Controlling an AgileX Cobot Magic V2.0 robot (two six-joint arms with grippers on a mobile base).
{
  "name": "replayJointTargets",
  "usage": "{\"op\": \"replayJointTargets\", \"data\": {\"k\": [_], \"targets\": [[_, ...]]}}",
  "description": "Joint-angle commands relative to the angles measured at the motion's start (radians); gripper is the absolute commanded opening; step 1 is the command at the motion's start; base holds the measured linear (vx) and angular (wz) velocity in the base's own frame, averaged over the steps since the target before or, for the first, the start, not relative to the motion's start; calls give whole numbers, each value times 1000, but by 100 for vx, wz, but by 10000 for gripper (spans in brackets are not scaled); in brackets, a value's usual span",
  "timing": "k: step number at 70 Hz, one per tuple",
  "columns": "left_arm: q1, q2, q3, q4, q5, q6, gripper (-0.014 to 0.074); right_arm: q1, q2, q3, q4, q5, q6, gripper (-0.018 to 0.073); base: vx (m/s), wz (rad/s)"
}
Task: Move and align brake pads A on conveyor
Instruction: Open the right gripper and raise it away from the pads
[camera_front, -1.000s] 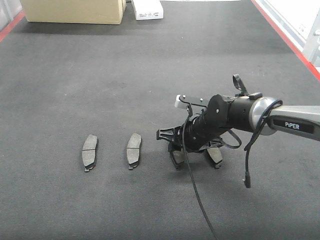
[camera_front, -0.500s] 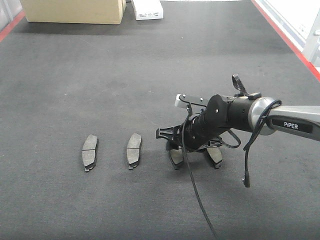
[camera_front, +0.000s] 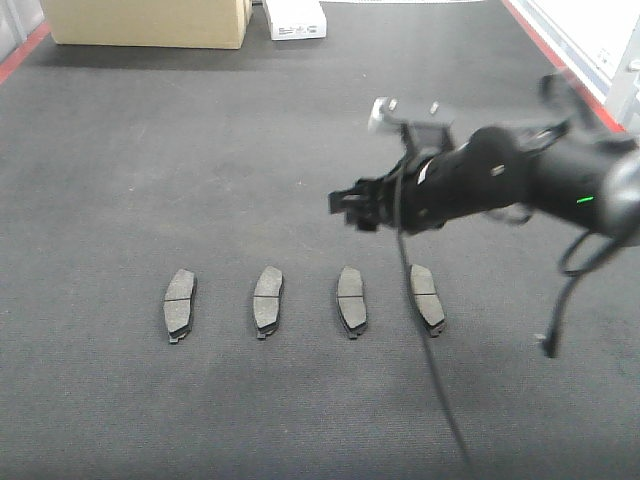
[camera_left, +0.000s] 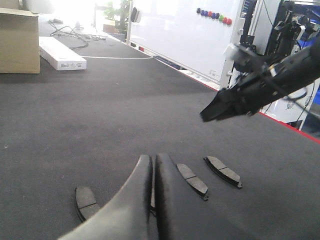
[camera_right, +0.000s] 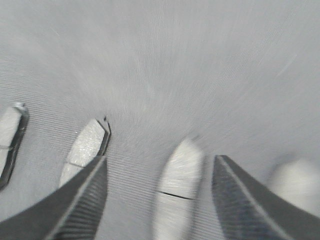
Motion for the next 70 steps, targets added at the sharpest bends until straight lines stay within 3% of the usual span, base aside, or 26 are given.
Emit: {"op": "replayJointTargets", "data": {"k": [1, 12, 27, 46, 70], "targets": [[-2, 10, -23, 5, -71, -1, -6, -2, -112, -24, -88, 0, -1, 365, 0, 0], [-2, 10, -23, 5, -71, -1, -6, -2, -225, -24, -199, 50, -1, 260, 0, 0], [-2, 10, -23, 5, -71, -1, -6, -2, -365, 51, -261, 45, -1, -11, 0, 0], [-2, 10, -23, 5, -71, -1, -6, -3, -691, 429, -265, -126, 2, -7, 0, 0], [-2, 10, -23, 5, -71, -1, -6, -3, -1112, 749, -287, -150, -1, -6, 0, 0]]}}
